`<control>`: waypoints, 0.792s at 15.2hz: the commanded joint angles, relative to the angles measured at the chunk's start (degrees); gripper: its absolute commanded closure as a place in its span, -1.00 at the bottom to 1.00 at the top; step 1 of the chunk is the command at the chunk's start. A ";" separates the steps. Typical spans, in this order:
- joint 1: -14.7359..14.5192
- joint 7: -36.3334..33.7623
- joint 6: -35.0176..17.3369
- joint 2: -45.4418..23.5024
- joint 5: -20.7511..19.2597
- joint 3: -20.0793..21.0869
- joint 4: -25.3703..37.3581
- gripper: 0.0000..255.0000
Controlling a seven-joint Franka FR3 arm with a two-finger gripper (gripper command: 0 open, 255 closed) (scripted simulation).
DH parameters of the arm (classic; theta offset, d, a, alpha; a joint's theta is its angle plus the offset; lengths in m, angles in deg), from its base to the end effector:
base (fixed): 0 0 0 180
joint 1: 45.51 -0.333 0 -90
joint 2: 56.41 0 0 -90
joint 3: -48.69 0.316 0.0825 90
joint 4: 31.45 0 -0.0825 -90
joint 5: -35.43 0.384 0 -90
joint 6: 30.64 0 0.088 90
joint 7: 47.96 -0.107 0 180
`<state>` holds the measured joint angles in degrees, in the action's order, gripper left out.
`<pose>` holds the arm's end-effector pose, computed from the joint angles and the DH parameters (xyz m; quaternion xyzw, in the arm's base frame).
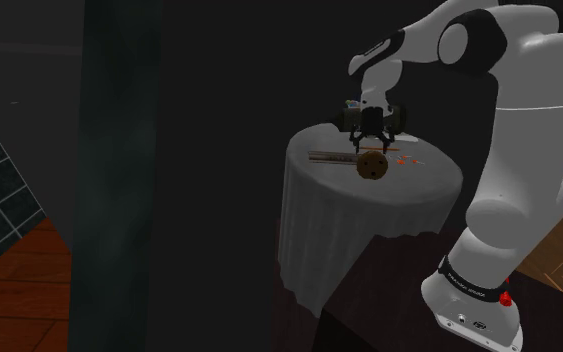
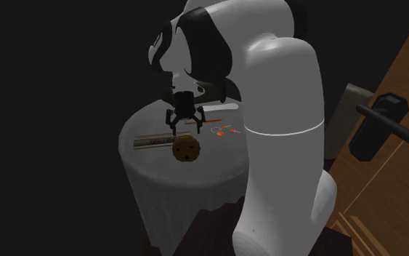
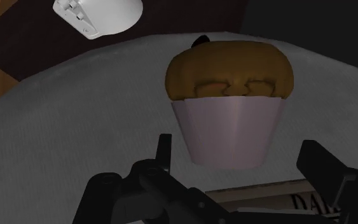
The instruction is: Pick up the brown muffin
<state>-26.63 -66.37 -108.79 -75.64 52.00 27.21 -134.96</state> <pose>0.4408 -0.3137 0.3397 -0.7891 0.4877 0.3417 0.1505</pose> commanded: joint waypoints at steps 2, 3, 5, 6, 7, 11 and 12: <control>0.07 0.54 -1.79 -0.97 0.26 0.07 -1.03 -1.00; 0.08 0.73 -2.40 -1.35 0.36 0.12 -1.31 -1.00; 0.09 0.84 -2.75 -1.57 0.42 0.14 -1.48 -1.00; 0.07 0.82 -2.80 -1.61 0.46 0.16 -1.48 1.00; 0.08 0.84 -2.83 -1.60 0.44 0.16 -1.52 1.00; 0.08 0.84 -2.81 -1.60 0.45 0.16 -1.50 1.00; 0.08 0.83 -2.81 -1.60 0.44 0.16 -1.50 1.00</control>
<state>-26.55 -65.54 -111.51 -77.16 52.45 27.35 -136.39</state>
